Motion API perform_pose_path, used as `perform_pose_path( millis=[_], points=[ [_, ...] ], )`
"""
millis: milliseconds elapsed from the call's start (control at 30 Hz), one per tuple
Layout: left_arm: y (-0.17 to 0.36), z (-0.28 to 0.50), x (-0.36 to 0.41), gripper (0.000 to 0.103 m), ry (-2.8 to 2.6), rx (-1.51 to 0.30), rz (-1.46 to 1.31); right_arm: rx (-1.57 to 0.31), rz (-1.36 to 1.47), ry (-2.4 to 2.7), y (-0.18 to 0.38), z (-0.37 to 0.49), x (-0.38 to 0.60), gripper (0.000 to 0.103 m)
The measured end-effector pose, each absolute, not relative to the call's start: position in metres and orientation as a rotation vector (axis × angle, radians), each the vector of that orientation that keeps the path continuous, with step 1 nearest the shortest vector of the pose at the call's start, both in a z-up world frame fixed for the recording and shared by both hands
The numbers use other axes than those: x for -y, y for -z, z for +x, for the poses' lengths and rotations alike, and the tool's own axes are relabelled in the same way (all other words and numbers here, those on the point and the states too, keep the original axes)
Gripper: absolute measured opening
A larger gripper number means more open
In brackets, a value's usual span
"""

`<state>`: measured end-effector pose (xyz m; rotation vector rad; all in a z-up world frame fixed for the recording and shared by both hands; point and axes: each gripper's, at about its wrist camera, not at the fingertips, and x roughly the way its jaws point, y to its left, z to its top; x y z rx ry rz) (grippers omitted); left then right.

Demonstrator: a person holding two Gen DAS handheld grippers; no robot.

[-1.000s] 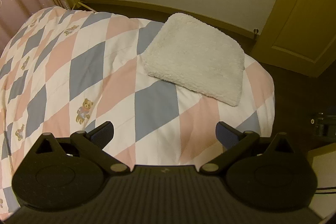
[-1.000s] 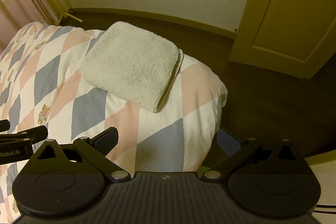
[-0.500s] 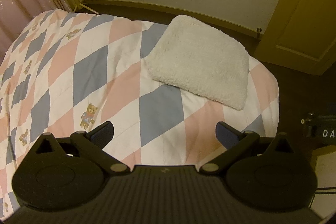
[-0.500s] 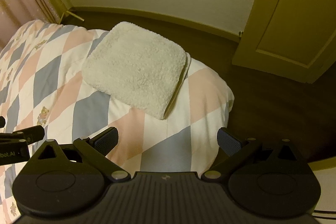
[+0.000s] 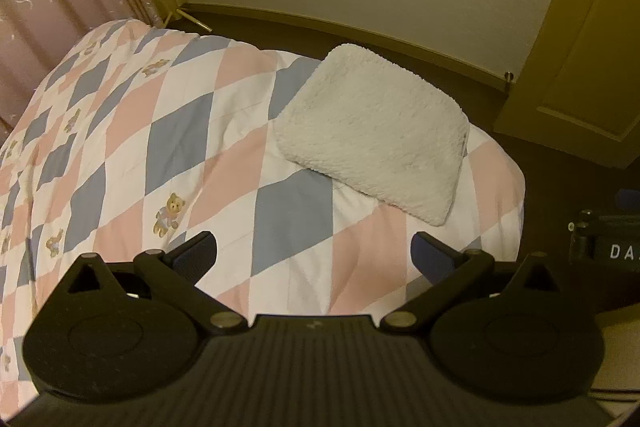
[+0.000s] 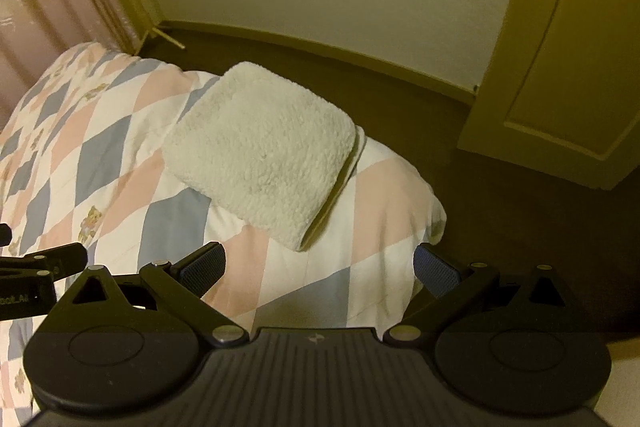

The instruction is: Fold clothes

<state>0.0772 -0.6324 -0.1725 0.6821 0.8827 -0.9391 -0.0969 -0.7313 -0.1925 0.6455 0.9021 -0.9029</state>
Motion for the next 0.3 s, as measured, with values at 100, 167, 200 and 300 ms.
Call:
perform_pose_path(
  millis=[100,167,200,300],
  points=[
    [0.169,0.063,0.635,0.102,0.926,-0.883,0.663,-0.897,0.627,0.882,0.19,-0.108,0.738,0.103],
    [0.167,0.053,0.636,0.102,0.916,-0.882,0.649,-0.898,0.622,0.871,0.188,-0.116,0.743,0.103],
    [0.166,0.048,0.637,0.102,0.91,-0.879,0.646,-0.897,0.62,0.865,0.187,-0.121,0.746,0.103],
    [0.163,0.035,0.642,0.102,0.895,-0.868,0.637,-0.895,0.607,0.851,0.184,-0.134,0.754,0.103]
  ],
)
